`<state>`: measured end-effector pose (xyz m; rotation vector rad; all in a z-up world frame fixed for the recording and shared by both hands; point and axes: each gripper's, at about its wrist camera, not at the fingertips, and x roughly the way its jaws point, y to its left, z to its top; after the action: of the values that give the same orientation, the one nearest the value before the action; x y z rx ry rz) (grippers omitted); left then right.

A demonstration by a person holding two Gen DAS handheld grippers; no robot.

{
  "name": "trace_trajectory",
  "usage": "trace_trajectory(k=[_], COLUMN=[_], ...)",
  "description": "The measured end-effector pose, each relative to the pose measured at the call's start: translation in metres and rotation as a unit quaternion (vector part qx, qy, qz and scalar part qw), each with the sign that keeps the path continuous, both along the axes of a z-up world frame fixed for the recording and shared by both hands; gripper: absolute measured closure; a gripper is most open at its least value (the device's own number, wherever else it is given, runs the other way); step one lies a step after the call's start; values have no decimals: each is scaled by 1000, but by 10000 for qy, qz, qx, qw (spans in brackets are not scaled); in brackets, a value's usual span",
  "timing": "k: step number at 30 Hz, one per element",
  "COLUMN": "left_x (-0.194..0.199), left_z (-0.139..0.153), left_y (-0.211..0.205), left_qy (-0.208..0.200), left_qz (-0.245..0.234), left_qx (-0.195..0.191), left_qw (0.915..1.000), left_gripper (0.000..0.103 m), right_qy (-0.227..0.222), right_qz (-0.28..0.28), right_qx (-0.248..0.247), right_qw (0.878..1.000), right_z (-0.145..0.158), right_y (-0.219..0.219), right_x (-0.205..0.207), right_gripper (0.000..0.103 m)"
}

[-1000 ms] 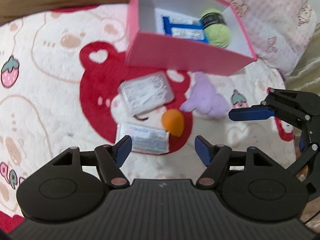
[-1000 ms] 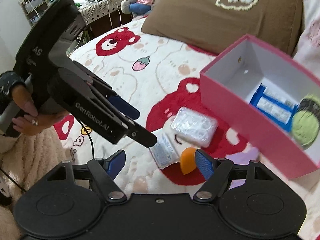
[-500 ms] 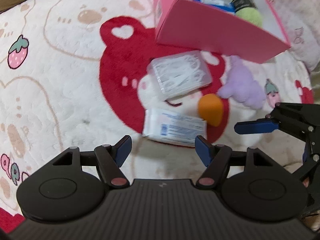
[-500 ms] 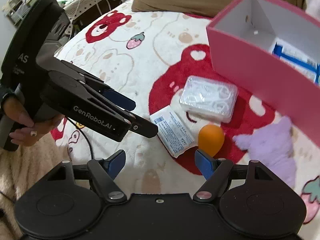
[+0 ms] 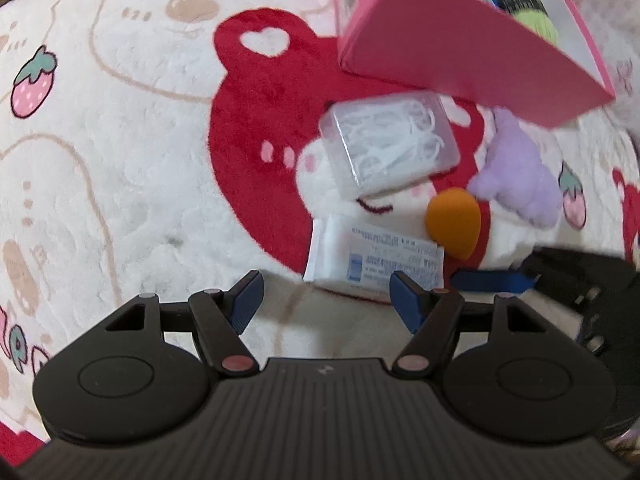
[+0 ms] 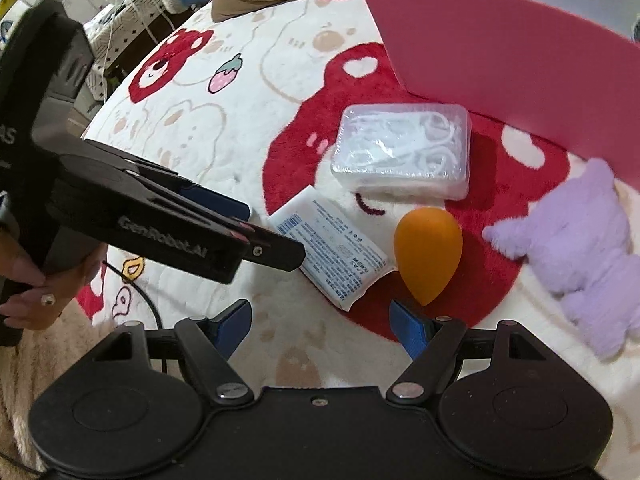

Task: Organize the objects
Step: 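Withdraw the left gripper from the box toward the white wipe packet, then close the left gripper on the white wipe packet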

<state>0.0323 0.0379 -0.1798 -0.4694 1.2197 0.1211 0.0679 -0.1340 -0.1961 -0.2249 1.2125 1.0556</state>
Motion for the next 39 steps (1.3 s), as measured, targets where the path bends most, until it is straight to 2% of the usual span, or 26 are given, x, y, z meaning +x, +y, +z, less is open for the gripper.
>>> trace_trajectory(k=[3, 7, 11, 14, 16, 22, 27, 39], left_x=[4, 8, 12, 16, 17, 10, 5, 5], left_z=[2, -3, -4, -7, -9, -14, -19, -19], left_y=[-1, -3, -3, -6, -6, -9, -11, -14], left_qy=[-107, -125, -253, -237, -215, -96, 27, 71], left_qz=[-7, -17, 10, -31, -35, 98, 235, 343], left_qx=[176, 418, 272, 211, -39, -492, -805, -778], left_qw=[9998, 9990, 9993, 9995, 9998, 9987, 9965, 9964], left_gripper=[34, 37, 39, 49, 58, 59, 59, 59], right_qy=[-30, -316, -437, -454, -433, -460, -498, -375], right_qz=[-247, -400, -394, -452, -491, -528, -508, -533], right_qx=[168, 229, 347, 377, 356, 274, 166, 227], right_qw=[9995, 9984, 9977, 9972, 9972, 9972, 9973, 9976], right_z=[-9, -16, -13, -12, -13, -12, -9, -18], right_y=[-1, -1, 0, -1, -1, -1, -3, 8], right_x=[-4, -13, -12, -9, -7, -5, -7, -2], right_gripper=[24, 25, 38, 46, 50, 51, 43, 19])
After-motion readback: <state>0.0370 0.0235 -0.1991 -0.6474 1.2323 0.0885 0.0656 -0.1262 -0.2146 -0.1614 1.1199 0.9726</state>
